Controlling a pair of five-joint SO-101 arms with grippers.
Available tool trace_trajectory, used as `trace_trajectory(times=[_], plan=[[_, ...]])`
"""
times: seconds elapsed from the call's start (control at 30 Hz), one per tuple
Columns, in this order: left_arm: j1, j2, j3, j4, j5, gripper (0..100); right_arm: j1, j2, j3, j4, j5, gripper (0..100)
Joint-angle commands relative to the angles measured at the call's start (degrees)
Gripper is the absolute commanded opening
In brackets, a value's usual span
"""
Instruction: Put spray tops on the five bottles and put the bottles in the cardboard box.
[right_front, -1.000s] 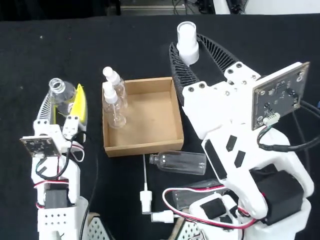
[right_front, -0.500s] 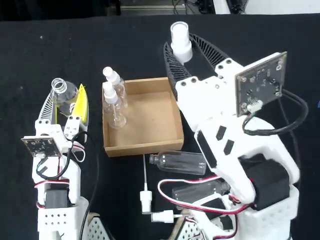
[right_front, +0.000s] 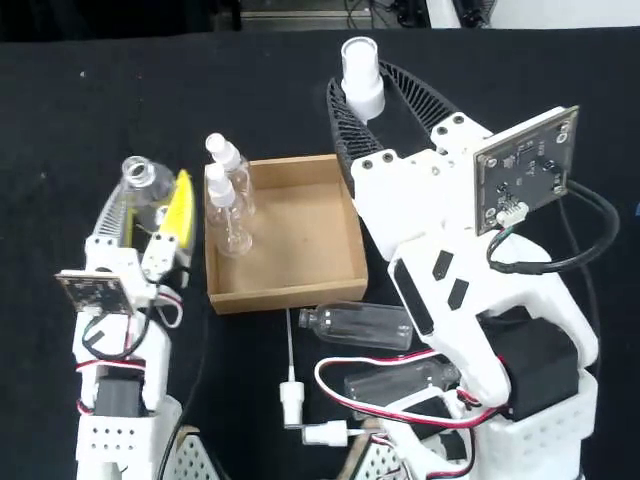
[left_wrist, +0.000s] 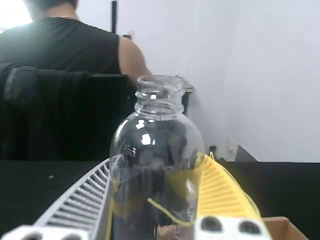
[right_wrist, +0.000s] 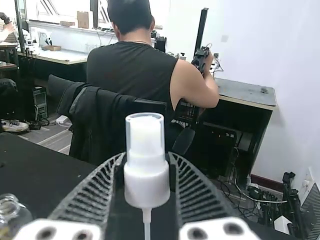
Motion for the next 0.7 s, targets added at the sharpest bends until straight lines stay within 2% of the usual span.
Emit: trace_trajectory(times=[0.0,0.57,0.67], plan=[[4.44,-1.05,0.84,-1.14,0.26,3,-0.79,0.48,-0.57,-1.93,-0.44,1.1],[5.14,-1.14,0.84,-1.58,0.53,3,-0.79,0.48,-0.57,-2.02,-0.44,1.1],[8.31,-1.14,0.84,-1.23,0.53,3,-0.79,0.48,-0.57,-2.02,-0.44,1.1]])
